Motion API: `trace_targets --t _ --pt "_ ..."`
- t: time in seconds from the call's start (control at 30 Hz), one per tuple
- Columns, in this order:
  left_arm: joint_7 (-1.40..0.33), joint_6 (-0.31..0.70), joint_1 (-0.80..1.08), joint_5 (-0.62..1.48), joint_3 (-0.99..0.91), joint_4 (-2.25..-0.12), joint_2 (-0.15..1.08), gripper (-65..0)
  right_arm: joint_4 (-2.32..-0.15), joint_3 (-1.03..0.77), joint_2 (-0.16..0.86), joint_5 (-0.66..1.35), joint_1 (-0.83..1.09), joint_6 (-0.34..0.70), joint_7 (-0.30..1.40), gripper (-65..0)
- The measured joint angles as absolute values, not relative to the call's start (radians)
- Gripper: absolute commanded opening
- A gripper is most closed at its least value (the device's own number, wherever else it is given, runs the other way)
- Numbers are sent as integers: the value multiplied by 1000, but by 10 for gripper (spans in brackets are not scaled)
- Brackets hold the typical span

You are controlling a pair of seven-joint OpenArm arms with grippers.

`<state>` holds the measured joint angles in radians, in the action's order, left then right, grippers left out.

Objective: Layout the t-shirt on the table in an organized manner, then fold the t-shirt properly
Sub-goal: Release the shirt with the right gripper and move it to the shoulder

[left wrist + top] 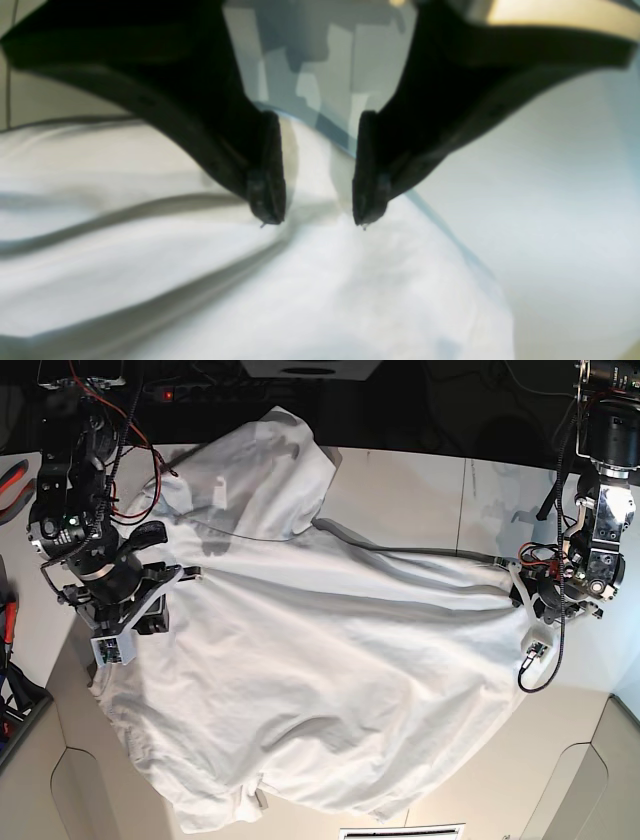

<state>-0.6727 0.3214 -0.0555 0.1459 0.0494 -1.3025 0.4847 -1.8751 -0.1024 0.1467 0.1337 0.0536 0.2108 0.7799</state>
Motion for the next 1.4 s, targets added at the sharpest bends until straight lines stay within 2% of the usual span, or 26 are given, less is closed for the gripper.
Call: trace_targets --t 0.17,0.33,0.53,0.7,0.83,0.97,1.13,1.27,1.33,1.4 --pt "-673 321 -56 146 49 -1303 485 -414 -1947 -102 150 32 57 219 865 -548" --pt "-672 322 -55 145 49 -1303 485 -414 -1946 -108 221 -47 129 242 886 -548" --pt "-669 322 -56 144 49 -1302 485 -414 -1947 -229 265 -34 241 239 887 -566" --pt "-665 322 -55 144 49 -1302 484 -414 -1946 -402 262 165 343 299 869 -595" --pt "-665 322 -56 144 49 -1302 485 -414 -1925 -567 252 431 383 387 858 -595" --pt "-665 322 -56 144 49 -1302 485 -414 -1803 -699 194 685 373 461 858 -595" --pt "-665 322 -56 145 49 -1302 485 -414 -1566 -746 119 852 355 517 871 -595" --pt "-664 326 -58 144 49 -1302 484 -414 -1479 -745 83 939 355 533 883 -593" --pt "-664 326 -59 144 49 -1302 485 -414 -1477 -745 72 943 355 535 883 -566" --pt "-664 326 -59 144 49 -1302 485 -414 -1477 -743 68 946 354 535 877 -487"
